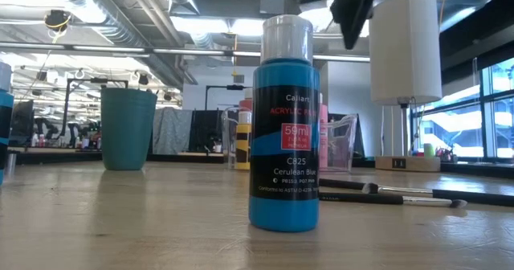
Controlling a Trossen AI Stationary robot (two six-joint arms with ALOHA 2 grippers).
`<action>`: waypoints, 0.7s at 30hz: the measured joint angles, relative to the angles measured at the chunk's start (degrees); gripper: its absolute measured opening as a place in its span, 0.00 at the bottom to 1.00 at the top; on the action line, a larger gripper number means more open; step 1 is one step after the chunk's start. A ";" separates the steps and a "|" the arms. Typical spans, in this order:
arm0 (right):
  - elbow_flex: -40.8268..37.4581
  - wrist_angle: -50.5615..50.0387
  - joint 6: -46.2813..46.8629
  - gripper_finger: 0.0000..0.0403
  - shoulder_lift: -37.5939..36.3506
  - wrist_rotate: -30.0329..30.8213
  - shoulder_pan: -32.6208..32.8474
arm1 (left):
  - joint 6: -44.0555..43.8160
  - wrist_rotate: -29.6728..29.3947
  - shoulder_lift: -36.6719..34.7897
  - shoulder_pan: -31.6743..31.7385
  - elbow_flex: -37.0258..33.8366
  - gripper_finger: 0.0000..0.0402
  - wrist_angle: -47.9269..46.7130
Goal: Pick & Place Paint Supplies
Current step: Put the black paint brush into the green cup
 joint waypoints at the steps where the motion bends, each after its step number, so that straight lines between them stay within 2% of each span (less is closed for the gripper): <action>1: -0.62 0.07 1.99 0.57 0.02 0.00 0.89 | -0.01 0.36 0.00 0.00 0.00 0.77 0.01; 7: -4.59 2.96 13.82 0.57 0.02 -1.01 6.62 | -0.01 1.28 0.00 0.00 0.01 0.77 0.02; 13: -8.54 11.10 20.64 0.56 0.01 -2.05 11.86 | 0.01 1.30 0.00 0.00 0.00 0.77 0.02; 21: -15.86 22.44 26.17 0.52 0.00 -1.14 15.01 | 1.06 1.19 0.00 0.00 0.00 0.77 -0.54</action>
